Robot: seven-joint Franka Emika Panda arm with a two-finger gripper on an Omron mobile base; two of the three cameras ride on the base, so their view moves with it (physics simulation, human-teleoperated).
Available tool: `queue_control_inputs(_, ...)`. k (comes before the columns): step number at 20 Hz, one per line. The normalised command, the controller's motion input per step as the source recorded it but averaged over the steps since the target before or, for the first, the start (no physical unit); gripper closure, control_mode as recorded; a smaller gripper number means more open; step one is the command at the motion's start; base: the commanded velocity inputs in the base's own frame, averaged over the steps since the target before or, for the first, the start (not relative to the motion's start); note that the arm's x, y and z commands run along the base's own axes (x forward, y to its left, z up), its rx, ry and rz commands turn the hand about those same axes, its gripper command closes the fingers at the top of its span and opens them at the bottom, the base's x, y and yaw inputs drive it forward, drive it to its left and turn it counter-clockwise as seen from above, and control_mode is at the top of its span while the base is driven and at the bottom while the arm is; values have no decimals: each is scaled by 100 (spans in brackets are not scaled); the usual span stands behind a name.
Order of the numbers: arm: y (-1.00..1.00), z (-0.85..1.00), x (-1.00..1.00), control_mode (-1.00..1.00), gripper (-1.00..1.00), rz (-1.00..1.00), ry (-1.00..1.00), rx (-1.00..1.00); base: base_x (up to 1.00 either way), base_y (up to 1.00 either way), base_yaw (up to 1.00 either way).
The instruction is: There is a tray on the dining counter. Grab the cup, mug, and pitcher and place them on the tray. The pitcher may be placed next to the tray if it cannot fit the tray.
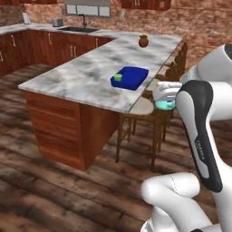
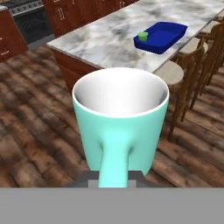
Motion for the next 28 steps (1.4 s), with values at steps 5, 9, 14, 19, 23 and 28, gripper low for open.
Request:
queue_control_inputs(5, 0, 0, 0, 100, 100, 0, 0, 0, 62, -72, 40)
queue_control_inputs(9, 0, 0, 0, 100, 100, 0, 0, 0, 56, -78, 32)
queue_control_inputs(14, 0, 0, 0, 100, 100, 0, 0, 0, 31, -90, 33)
queue_control_inputs(19, 0, 0, 0, 100, 100, 0, 0, 0, 27, -75, 31)
queue_control_inputs(23, 0, 0, 0, 100, 100, 0, 0, 0, 22, -68, 27)
queue_control_inputs(28, 0, 0, 0, 100, 100, 0, 0, 0, 0, -59, 25)
